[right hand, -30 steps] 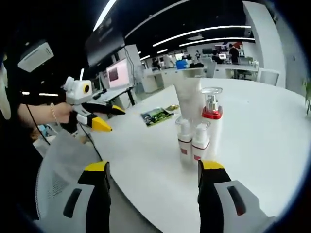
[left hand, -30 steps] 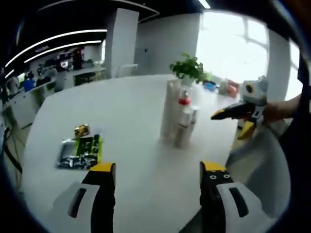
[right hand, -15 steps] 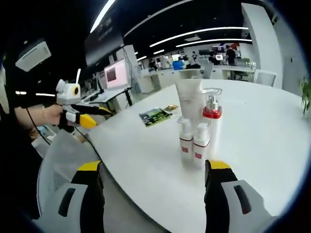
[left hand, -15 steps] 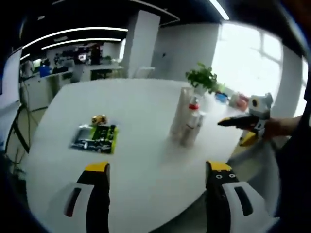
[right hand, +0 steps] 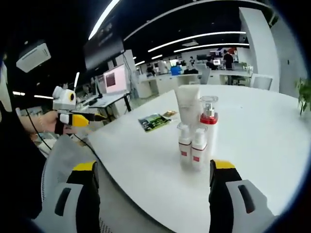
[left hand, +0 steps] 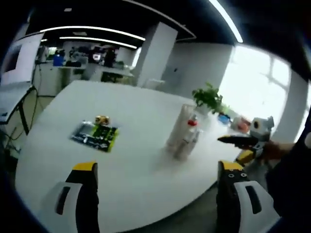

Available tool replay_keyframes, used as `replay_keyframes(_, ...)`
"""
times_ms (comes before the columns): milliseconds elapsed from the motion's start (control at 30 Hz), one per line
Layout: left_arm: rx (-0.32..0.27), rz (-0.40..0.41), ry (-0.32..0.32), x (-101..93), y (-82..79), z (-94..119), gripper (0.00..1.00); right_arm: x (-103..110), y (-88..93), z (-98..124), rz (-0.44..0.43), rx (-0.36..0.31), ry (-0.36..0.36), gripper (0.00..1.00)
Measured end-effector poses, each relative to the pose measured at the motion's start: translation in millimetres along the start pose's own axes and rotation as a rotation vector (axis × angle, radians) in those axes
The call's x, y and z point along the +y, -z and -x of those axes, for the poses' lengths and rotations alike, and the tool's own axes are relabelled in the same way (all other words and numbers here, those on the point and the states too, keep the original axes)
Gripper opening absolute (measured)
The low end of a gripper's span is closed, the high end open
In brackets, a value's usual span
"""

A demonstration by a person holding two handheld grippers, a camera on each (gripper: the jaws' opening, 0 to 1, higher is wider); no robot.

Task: Arrange the skincare products in the storage area until every visible bottle or jar stands upright without overlapping.

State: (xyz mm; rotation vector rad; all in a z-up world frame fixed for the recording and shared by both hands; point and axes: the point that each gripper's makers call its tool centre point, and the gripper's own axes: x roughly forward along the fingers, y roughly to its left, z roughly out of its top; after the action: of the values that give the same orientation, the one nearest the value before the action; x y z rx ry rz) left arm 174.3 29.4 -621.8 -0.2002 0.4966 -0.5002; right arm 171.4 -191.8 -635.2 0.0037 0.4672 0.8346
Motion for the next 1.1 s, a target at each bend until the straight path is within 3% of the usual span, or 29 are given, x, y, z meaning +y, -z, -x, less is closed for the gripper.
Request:
replay_keyframes(100, 0.019, -0.012, -0.004, -0.4, 5.6, -2.1, 0.96, 0.4, -2.6, 1.0, -0.013, -0.009, -0.001, 0.99)
replay_keyframes(233, -0.006, 0.0, 0.017, -8.4, 1.3, 0.4, 0.99, 3.6, 1.7, -0.2, -0.004, 0.007, -0.011, 0.99)
replay_keyframes(333, 0.03, -0.027, -0.015, -2.0, 11.1, 0.9, 0.99, 3.6, 2.3, -0.7, -0.01, 0.014, -0.015, 0.99)
replay_keyframes(567, 0.013, -0.024, -0.045, 0.6, 8.1, -0.4, 0.99, 3.9, 6.7, -3.0, -0.016, 0.027, -0.025, 0.99)
replay_keyframes(633, -0.063, -0.06, -0.071, 5.6, -6.2, 0.4, 0.99, 2.9, 6.6, -3.2, -0.026, 0.022, -0.023, 0.99)
replay_keyframes(833, -0.244, -0.025, -0.189, 19.6, -37.7, 6.8, 0.99, 5.1, 7.0, -4.1, -0.046, 0.021, -0.034, 0.99)
replay_keyframes(1000, -0.21, -0.036, -0.273, 36.9, -30.5, 4.8, 0.95, 5.3, 7.4, -4.5, -0.056, 0.02, -0.039, 0.99)
replay_keyframes(1100, -0.226, -0.019, -0.283, 43.1, -36.0, 1.5, 0.93, 4.4, 8.1, -4.5, -0.067, 0.021, -0.041, 0.99)
